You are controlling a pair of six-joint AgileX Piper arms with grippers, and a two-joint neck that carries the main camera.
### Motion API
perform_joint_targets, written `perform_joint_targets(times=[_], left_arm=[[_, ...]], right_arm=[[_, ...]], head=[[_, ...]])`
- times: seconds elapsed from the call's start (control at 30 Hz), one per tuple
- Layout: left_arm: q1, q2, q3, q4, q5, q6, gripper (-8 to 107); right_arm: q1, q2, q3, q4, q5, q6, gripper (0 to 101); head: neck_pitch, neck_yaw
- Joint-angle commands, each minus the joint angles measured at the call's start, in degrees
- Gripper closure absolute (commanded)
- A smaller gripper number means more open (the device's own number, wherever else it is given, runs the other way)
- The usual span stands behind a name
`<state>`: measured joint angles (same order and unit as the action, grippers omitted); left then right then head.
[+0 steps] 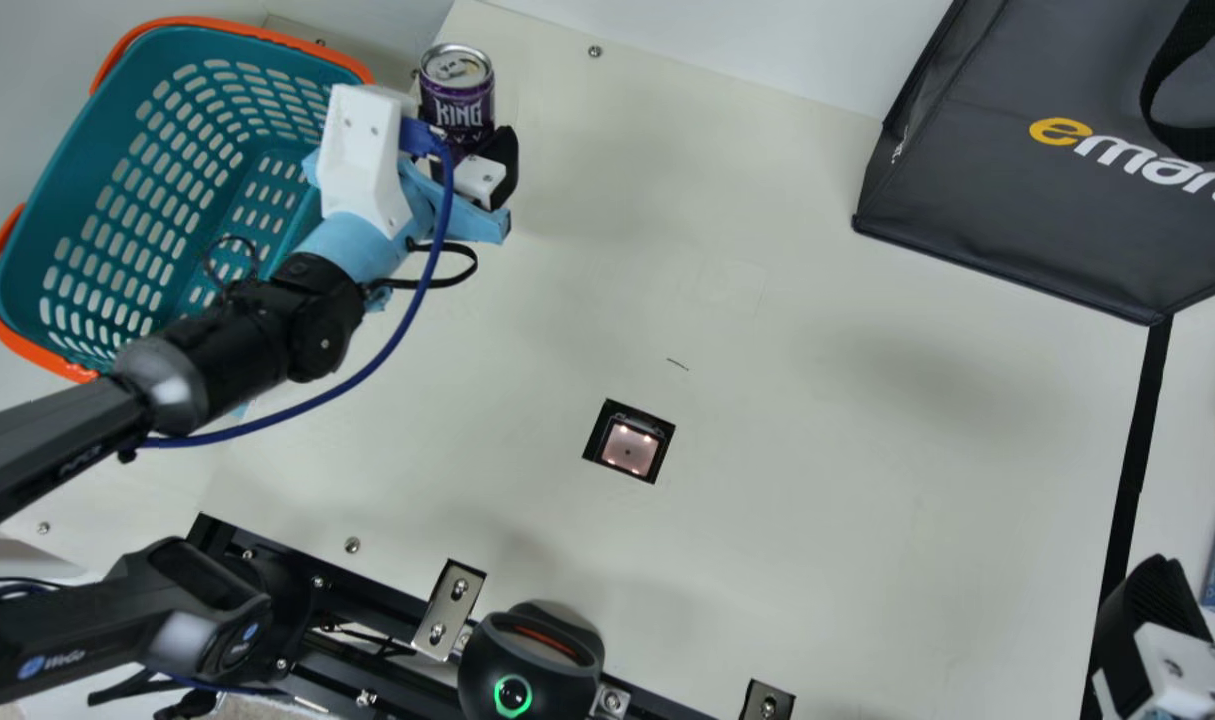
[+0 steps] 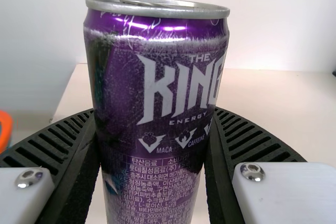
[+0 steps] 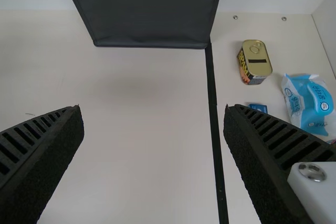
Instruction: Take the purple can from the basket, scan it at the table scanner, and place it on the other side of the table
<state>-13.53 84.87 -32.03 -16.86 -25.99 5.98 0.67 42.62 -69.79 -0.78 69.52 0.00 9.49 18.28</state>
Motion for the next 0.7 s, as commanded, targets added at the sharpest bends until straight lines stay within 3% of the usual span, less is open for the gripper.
perform_joint_targets(times=[0.0,0.23,0.67], left_arm=[[-1.0,1.2,0.4,-1.0,-3.8,0.2,107],[-3.3,4.9,1.9,-0.9,-11.4,-1.4,107],[-2.4,12.5,4.4,6.5,-25.3,-7.2,107]], right_arm=[[0.0,0.0,0.0,0.0,0.0,0.0,6],[0.0,0.0,0.0,0.0,-0.1,0.0,6],[0.0,0.0,0.0,0.0,-0.1,0.0,6]], head=[[-1.6,0.1],[-1.6,0.1],[-1.6,0.1]])
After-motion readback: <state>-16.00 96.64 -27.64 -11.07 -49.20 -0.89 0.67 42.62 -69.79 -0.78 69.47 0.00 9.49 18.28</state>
